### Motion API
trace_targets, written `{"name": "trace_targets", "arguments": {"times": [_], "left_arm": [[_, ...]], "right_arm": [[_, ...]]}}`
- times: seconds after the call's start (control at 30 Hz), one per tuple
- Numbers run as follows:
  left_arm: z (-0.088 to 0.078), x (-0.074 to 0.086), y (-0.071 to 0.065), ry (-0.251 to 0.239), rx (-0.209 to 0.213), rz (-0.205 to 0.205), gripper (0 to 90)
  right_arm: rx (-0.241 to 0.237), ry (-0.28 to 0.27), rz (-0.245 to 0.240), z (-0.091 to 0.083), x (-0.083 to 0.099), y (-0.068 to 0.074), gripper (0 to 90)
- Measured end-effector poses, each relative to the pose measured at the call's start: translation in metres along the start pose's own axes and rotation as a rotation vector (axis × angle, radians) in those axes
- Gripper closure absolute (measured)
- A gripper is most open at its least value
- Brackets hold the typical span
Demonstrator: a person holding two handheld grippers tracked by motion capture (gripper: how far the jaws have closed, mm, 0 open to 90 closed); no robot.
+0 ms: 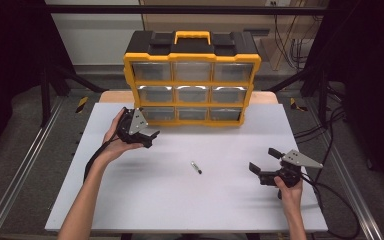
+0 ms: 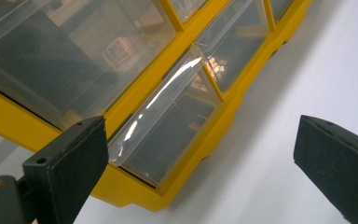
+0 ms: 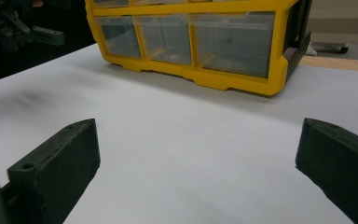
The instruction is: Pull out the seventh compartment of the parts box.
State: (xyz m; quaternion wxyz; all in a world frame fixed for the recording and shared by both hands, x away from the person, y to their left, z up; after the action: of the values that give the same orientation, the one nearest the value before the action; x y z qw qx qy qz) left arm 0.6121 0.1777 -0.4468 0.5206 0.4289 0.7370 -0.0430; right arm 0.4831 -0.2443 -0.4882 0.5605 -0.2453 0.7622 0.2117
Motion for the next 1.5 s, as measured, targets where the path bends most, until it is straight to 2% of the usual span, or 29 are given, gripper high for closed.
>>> {"name": "trace_targets", "arguments": {"times": [0.27,0.67,0.77,0.93,0.97,1.1,1.23,1.33,1.5], "left_arm": [[0.005,0.004,0.006,0.03,-0.012,0.024,3.3],[0.011,-0.002,0.011,0.037,-0.035,0.073,3.4],[0.014,-0.002,0.011,0.045,-0.04,0.101,3.4],[0.022,-0.005,0.008,0.056,-0.044,0.173,3.4],[0.022,-0.005,0.008,0.056,-0.044,0.173,3.4],[0.028,-0.008,0.007,0.069,-0.053,0.219,3.4],[0.031,-0.006,0.005,0.074,-0.054,0.237,3.4],[0.034,-0.005,0.004,0.085,-0.065,0.284,3.5],[0.039,-0.004,0.002,0.086,-0.068,0.304,3.9]], "right_arm": [[0.0,0.001,-0.002,0.0,0.0,0.0,0.4],[-0.001,0.002,-0.003,0.001,0.0,0.0,0.4],[0.0,0.001,-0.002,0.001,0.0,0.0,0.4],[0.001,0.003,-0.003,0.001,0.001,0.0,0.4],[0.0,0.003,-0.004,0.001,0.001,0.0,0.4],[0.0,0.002,-0.003,0.001,0.0,0.0,0.4],[0.0,0.0,-0.002,0.0,0.0,0.0,0.4],[0.0,0.001,-0.003,0.001,0.0,0.0,0.4],[0.0,0.003,-0.002,0.001,0.001,0.0,0.4]]}}
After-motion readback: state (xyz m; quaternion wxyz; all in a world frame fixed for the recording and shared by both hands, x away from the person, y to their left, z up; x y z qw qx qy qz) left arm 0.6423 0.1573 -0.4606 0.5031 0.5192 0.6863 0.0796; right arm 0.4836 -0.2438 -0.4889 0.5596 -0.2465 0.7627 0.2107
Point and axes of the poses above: each handheld gripper's, and its own axes: z roughly forward along the jaws, x roughly out of its underside, y roughly to its left, the point moved 5 cm from there along z, roughly forward along the jaws, and after that the axes turned 7 degrees about -z, right-handed, at the moved point
